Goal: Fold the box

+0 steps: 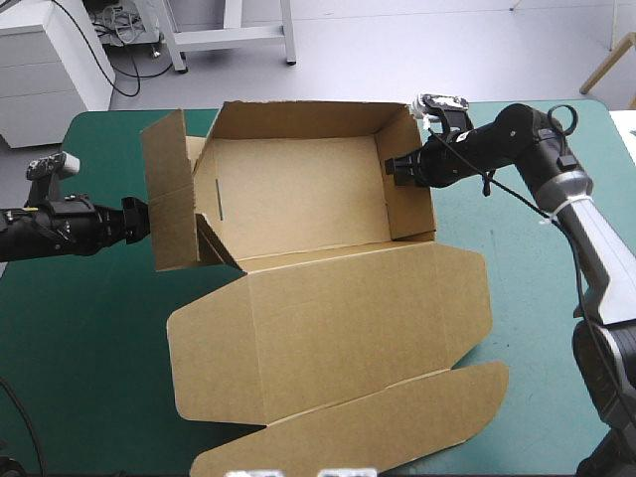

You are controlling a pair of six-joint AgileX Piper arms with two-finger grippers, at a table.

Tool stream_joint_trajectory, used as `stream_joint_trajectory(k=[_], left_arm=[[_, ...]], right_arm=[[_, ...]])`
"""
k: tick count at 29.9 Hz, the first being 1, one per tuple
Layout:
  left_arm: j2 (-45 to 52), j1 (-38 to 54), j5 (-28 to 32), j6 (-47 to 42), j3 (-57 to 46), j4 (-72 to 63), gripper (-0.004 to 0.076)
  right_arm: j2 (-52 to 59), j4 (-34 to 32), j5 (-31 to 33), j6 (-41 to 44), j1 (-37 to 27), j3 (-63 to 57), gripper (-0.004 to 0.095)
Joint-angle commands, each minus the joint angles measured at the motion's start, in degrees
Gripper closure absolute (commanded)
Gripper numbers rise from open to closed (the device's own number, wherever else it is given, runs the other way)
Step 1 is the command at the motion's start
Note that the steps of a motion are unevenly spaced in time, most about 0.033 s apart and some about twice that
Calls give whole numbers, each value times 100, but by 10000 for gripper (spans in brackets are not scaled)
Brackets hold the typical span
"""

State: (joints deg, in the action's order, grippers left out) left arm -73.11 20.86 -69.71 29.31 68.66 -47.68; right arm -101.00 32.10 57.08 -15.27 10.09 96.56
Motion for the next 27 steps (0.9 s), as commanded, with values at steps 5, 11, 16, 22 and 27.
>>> stream_joint_trajectory(k=[5, 11, 16, 22, 27], left_arm=[[132, 17, -214, 112, 168, -736, 18], [132, 17, -415, 177, 168, -834, 17], [132, -32, -443, 178, 168, -995, 17], [132, -311, -443, 123, 168, -968, 18], [132, -434, -419, 123, 168, -834, 18]], right_arm=[[-14, 61, -677, 325, 477, 133, 926], [-279, -15, -907, 520, 751, 133, 926], [-452, 2, -1040, 733, 918, 133, 926], [-556, 291, -1268, 756, 1127, 133, 926], [-560, 305, -1322, 743, 1149, 133, 926]])
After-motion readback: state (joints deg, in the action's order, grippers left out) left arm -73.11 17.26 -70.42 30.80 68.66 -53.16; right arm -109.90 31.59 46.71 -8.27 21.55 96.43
